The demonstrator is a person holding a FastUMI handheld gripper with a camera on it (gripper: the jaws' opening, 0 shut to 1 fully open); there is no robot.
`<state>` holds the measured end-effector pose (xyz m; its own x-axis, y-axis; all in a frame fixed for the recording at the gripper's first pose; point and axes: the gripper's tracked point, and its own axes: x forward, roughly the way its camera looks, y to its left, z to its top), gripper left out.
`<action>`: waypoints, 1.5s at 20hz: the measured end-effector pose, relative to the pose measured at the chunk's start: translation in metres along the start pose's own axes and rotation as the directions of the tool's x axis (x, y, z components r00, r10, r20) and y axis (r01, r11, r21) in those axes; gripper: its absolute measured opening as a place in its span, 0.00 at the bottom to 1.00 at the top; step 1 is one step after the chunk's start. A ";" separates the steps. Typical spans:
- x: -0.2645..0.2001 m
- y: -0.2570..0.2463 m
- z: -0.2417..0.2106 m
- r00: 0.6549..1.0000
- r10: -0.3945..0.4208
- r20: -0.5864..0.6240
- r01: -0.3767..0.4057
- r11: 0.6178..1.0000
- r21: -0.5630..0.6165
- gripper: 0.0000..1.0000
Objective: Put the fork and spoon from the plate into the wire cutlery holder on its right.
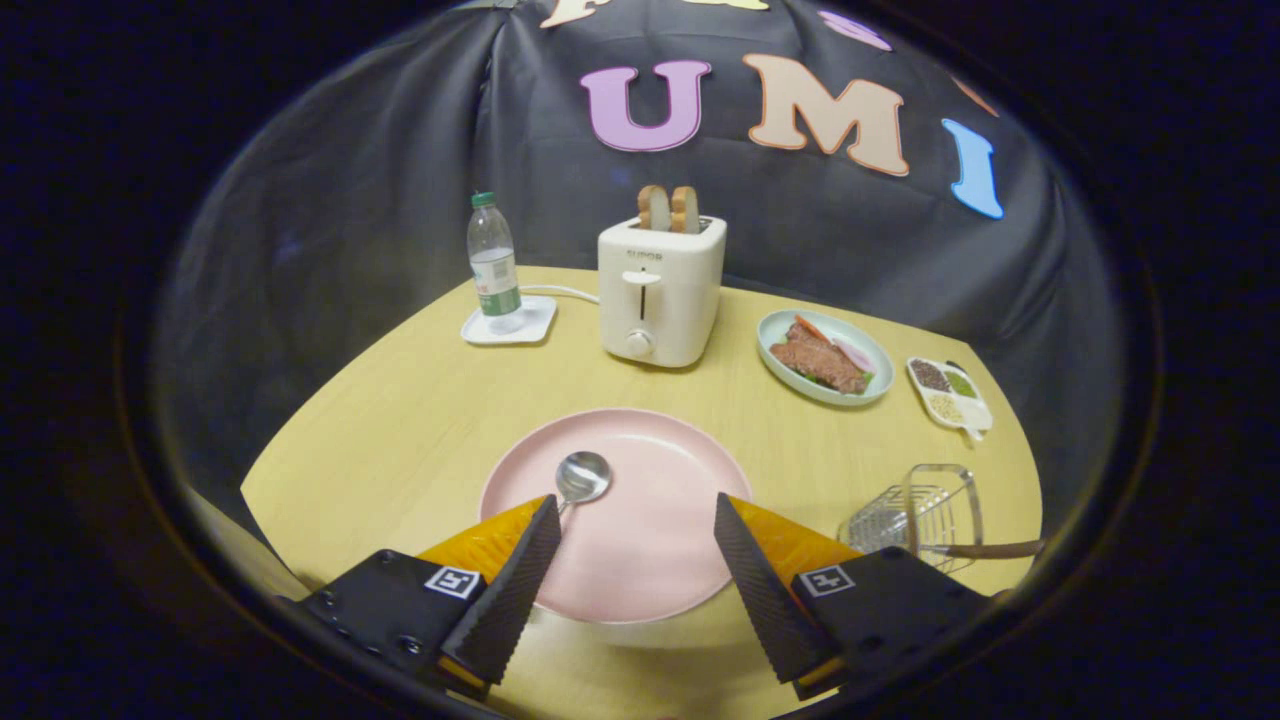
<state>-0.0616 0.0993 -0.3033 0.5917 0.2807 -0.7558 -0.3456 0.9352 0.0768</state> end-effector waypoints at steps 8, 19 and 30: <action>0.030 0.029 -0.032 0.997 -0.002 -0.078 0.002 1.000 0.002 0.99; 0.047 0.040 -0.057 0.984 0.006 -0.180 -0.008 1.000 -0.012 0.44; 0.031 0.032 -0.054 0.967 0.052 -0.249 -0.076 0.993 -0.087 0.08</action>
<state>-0.0934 0.1260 -0.3594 0.3729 0.2667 -0.8887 -0.4514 0.8890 0.0774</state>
